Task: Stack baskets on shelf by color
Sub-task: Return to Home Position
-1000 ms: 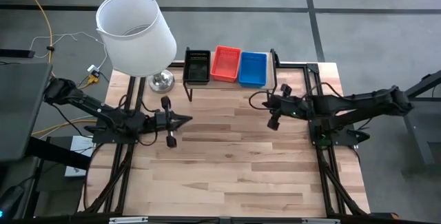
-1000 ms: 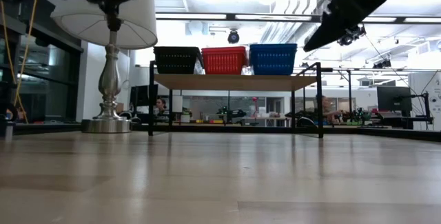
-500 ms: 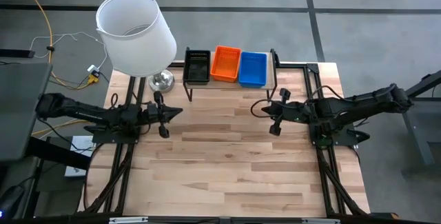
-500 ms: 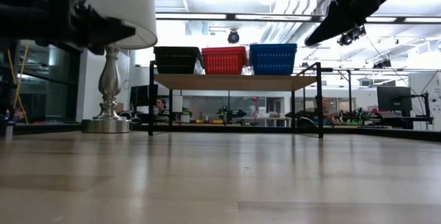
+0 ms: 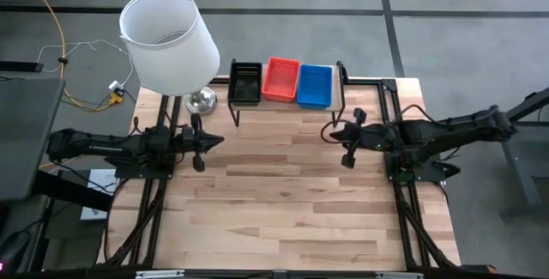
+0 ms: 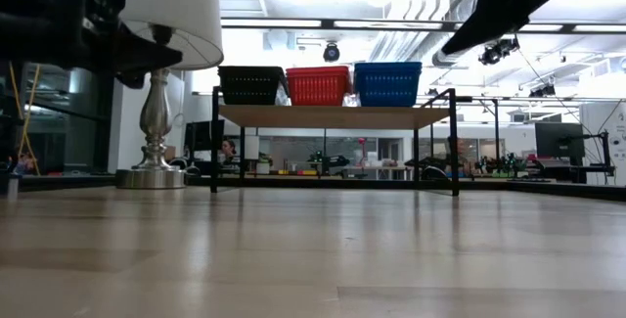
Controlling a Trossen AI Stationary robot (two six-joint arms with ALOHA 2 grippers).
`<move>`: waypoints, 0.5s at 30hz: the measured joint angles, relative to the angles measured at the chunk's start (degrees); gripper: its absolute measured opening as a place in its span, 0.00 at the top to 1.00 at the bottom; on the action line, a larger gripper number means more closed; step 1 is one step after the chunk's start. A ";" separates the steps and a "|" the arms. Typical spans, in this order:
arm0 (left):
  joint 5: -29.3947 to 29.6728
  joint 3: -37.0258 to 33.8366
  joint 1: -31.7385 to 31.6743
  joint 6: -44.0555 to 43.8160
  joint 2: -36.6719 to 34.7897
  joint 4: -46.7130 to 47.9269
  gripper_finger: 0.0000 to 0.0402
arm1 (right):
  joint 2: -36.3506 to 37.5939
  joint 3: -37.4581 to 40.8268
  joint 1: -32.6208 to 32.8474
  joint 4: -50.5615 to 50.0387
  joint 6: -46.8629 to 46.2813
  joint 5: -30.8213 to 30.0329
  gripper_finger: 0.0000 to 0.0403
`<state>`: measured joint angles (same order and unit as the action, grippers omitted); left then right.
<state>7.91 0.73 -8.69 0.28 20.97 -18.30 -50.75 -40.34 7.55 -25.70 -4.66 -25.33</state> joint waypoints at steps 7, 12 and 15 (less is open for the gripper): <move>-6.00 0.00 1.34 -2.58 -4.62 5.86 1.00 | 8.28 10.83 0.00 11.07 -0.51 3.21 1.00; -5.47 0.00 3.85 -1.85 -5.29 6.10 1.00 | 18.29 21.59 0.00 18.98 -2.64 4.38 1.00; -5.28 0.00 4.63 -1.61 -5.28 6.07 1.00 | 26.16 24.19 -0.04 17.54 -3.19 4.26 1.00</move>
<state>2.63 0.73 -4.05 -1.33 15.69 -12.23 -24.59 -16.15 7.51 -8.16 -7.85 -21.07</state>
